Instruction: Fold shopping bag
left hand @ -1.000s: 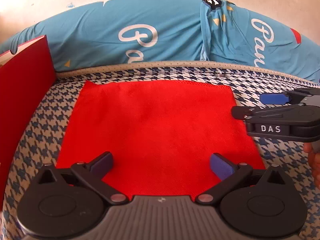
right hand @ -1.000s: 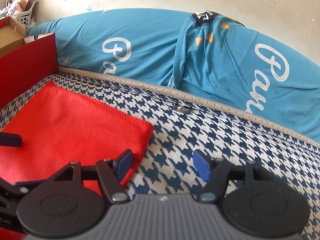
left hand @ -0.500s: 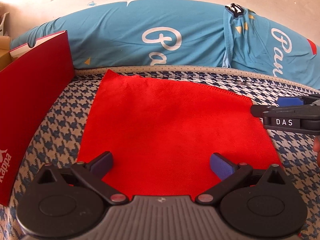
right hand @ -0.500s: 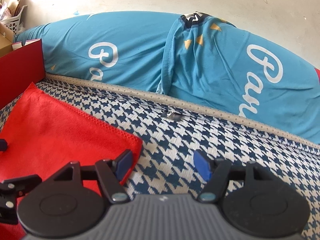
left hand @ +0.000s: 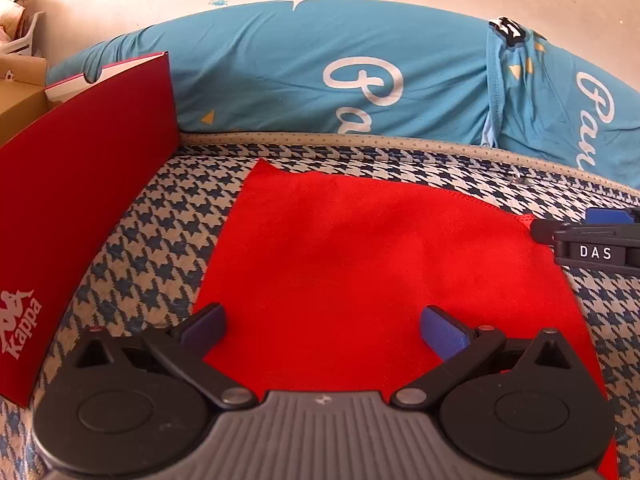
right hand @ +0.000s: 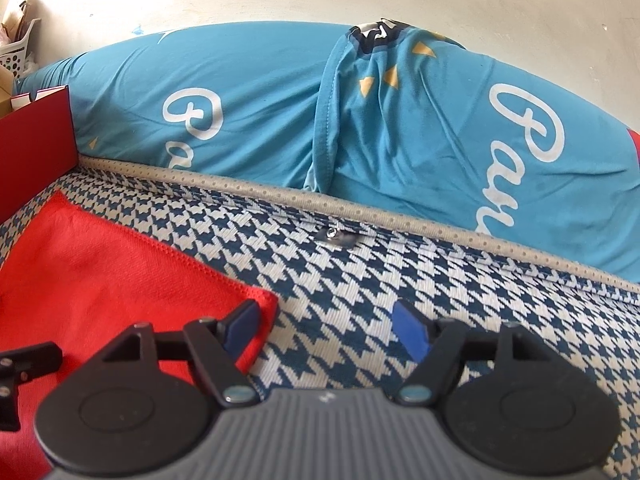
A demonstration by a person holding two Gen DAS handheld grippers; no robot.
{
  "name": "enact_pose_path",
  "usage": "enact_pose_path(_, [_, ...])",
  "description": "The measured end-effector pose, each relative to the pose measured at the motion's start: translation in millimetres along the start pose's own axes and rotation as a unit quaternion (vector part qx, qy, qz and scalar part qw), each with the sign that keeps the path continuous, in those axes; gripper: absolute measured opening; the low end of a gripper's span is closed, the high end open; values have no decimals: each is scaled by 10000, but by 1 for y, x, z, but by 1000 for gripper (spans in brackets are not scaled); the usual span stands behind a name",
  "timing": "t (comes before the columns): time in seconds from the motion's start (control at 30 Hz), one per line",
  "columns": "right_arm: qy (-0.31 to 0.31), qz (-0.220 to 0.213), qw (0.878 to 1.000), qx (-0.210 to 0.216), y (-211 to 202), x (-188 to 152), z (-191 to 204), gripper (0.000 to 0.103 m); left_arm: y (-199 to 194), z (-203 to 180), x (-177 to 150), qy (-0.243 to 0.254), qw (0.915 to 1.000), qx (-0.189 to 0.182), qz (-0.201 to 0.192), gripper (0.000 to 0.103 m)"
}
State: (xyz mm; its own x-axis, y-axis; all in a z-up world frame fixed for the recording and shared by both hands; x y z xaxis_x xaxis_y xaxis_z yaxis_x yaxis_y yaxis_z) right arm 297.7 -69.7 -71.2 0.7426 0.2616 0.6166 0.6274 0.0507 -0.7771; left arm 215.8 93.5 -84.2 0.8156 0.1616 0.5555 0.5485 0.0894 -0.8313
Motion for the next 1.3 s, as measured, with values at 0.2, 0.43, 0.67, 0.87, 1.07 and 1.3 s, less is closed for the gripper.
enact_pose_path(0.2, [32,-53,9999,-104,0,0,1,75,0,2,-1,-62,10000,47,-11,103])
enact_pose_path(0.43, [166,-158,9994,-244,2,6,2,78,0,4,-1,-117,9999,80,-8,103])
enact_pose_path(0.67, [-104,-459,9988,154,-30,9,12,70,1,5,8,-176,9998,7,92,103])
enact_pose_path(0.87, [-411,-163,9949,910,-54,-12,16,51,2,4,19,-186,9996,-143,164,103])
enact_pose_path(1.07, [-1047,86,9846,1400,-52,-24,46,48,6,4,35,-237,9992,-271,144,103])
enact_pose_path(1.3, [-1453,427,9776,1464,-39,-33,63,53,19,-12,61,-41,9987,-503,119,103])
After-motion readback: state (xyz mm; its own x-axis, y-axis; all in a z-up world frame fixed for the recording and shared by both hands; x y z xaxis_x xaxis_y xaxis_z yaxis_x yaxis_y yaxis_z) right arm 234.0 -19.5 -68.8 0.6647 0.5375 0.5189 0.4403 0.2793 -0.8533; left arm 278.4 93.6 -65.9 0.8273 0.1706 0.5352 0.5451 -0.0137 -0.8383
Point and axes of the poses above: each gripper's, at about its wrist camera, not at the fingertips, and y roughly the way its jaws point, z to its left, x to its top, the point moved 2 cm from there along y, roughly the way its jaws point, and after that the axes turned 15 degrees about z, right-handed, at the moved point
